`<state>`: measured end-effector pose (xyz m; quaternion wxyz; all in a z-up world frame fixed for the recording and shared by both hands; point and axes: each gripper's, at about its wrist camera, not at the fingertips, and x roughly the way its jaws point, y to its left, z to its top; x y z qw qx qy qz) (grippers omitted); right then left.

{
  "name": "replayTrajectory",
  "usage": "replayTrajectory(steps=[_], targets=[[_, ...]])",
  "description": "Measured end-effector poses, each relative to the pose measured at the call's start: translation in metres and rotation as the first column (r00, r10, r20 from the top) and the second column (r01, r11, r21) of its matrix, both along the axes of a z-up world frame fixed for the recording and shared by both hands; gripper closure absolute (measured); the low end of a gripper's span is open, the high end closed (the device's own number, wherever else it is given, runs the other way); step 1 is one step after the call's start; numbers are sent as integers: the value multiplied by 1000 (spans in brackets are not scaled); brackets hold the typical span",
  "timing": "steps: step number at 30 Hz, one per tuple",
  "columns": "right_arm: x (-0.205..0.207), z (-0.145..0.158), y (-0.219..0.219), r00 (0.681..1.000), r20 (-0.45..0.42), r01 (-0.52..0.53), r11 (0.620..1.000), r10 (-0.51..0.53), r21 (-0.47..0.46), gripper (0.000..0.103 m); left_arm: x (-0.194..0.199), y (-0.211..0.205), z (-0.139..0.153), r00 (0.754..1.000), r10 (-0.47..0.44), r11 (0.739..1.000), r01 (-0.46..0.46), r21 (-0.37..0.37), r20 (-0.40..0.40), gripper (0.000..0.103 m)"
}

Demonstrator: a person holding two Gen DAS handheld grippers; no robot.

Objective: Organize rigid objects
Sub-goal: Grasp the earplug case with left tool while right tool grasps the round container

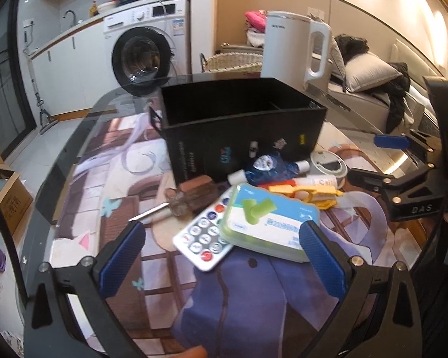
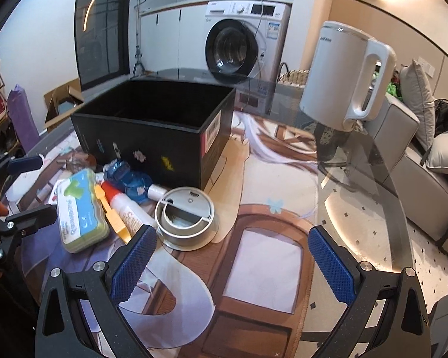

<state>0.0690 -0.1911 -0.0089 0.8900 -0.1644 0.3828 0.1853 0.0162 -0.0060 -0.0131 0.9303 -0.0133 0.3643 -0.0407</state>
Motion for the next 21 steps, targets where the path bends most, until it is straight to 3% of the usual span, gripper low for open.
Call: replayTrajectory(steps=[18,21], targets=[[31,-22,15,993,-99,-72,997,69,-28,1,9,-20,-1,994,-109,994,109,4,-28,0],[34,-23,21,989,-109,-107,994,104,-23,10,11,-23,-1,992,-122,993,122,4,-29,0]])
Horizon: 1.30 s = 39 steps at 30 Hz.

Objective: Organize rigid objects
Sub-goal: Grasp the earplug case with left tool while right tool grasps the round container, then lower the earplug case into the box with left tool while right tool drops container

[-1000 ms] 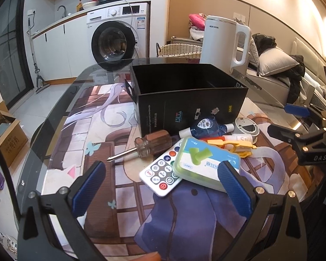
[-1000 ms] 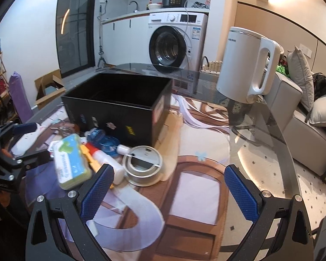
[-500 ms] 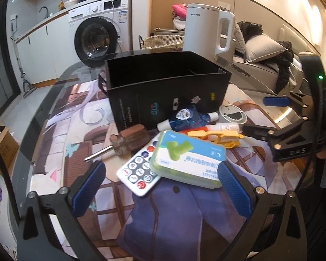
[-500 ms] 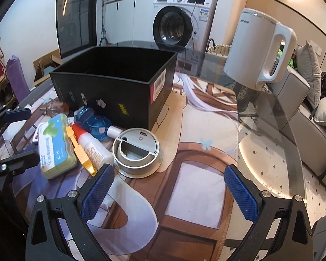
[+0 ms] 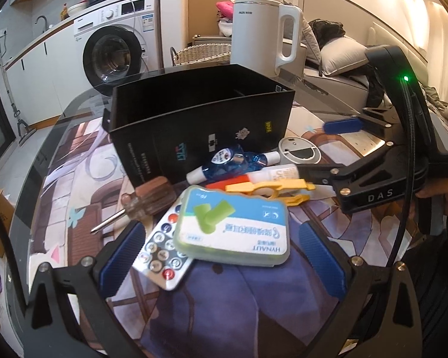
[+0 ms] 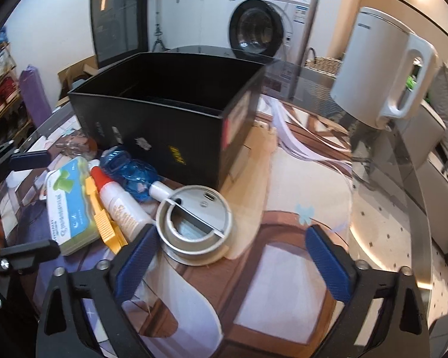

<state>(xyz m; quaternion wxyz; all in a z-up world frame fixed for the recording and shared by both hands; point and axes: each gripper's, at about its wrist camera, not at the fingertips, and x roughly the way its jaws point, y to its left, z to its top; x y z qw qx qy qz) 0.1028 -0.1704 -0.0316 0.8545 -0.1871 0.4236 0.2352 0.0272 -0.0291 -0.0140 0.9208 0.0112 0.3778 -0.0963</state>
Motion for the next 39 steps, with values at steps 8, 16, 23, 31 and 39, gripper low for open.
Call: replayTrajectory(steps=[8,16,23,31,39], targets=[[0,1,5,999,-10,-44,999,44,19,47,2,-3,0,1000,-11,1000,11,-7,-2,1],[-6,2,0,999,-9,-37,999,38,30,53,4,-7,-3,1000,-20,1000,20,-2,-11,2],[-16,6,-12,1000,0,-24,998,24,51,53,8,-14,-10,1000,-22,997,23,79,-20,21],[-28,19,-19,999,36,-28,995,25,97,53,0,-6,1,999,5,999,-7,41,33,21],[-40,35,-18,996,71,-58,989,49,140,53,-7,-2,15,996,23,999,-25,22,87,21]])
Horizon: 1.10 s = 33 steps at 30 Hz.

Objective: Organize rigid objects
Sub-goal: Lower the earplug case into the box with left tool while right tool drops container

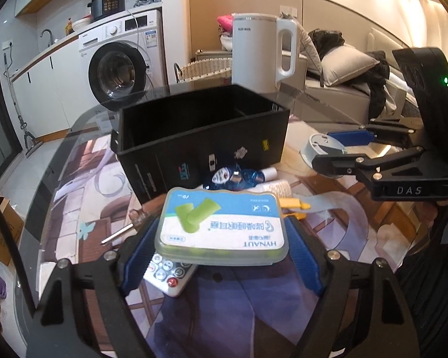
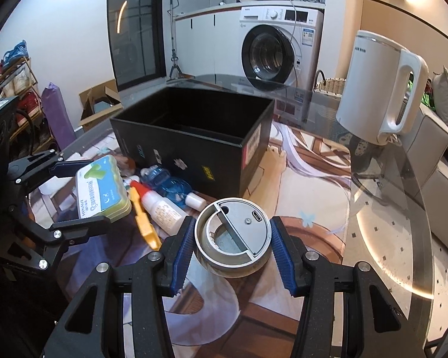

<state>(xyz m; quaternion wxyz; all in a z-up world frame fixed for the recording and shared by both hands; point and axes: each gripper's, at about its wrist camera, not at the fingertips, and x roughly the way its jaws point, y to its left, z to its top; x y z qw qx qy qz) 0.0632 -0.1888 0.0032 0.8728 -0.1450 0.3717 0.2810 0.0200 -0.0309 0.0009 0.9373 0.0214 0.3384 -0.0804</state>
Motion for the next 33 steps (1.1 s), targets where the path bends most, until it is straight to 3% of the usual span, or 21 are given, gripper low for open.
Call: replayTrajectory(steps=[12,18,33], targets=[[-8,33,11,995,97,-43,993,33,106,53,-6,29,41,984,105,994,-98,-55,142,21],[-5,42,18,993,116,-39,992,25,121,53,7,34,55,975,117,993,-113,-35,187,21],[32,58,46,990,144,-21,994,5,112,53,52,44,64,971,136,991,-132,-35,199,21]])
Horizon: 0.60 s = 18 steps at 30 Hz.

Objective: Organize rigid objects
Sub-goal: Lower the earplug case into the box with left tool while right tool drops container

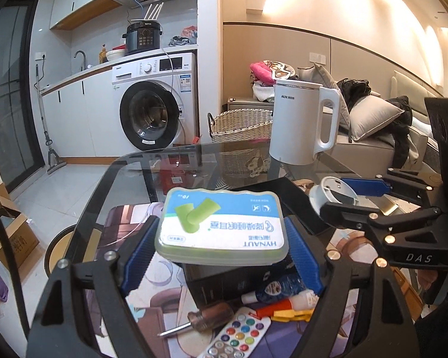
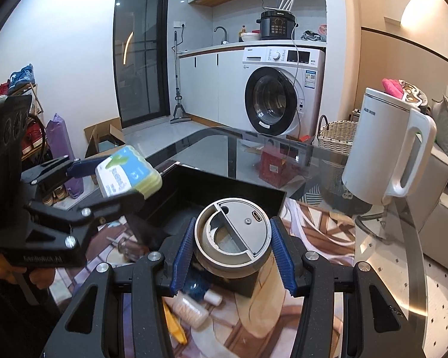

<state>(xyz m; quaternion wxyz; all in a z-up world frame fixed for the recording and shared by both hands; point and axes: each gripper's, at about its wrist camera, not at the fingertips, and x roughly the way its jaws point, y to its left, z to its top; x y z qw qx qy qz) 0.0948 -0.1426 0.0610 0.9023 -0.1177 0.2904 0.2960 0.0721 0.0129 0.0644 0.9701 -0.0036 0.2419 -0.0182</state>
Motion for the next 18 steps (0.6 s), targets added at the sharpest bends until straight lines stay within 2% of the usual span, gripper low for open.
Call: replayTrajectory(steps=[7,18], targets=[[22,-7,17,1000,-16,-3,1000,3,-18,53,22,1,-3,1000,0,1000,0,9,-8,21],[43,-28,30,998,-56,-8,997,4,-72,53,45,7,-23,998,6,1000,-6,2,-63,21]])
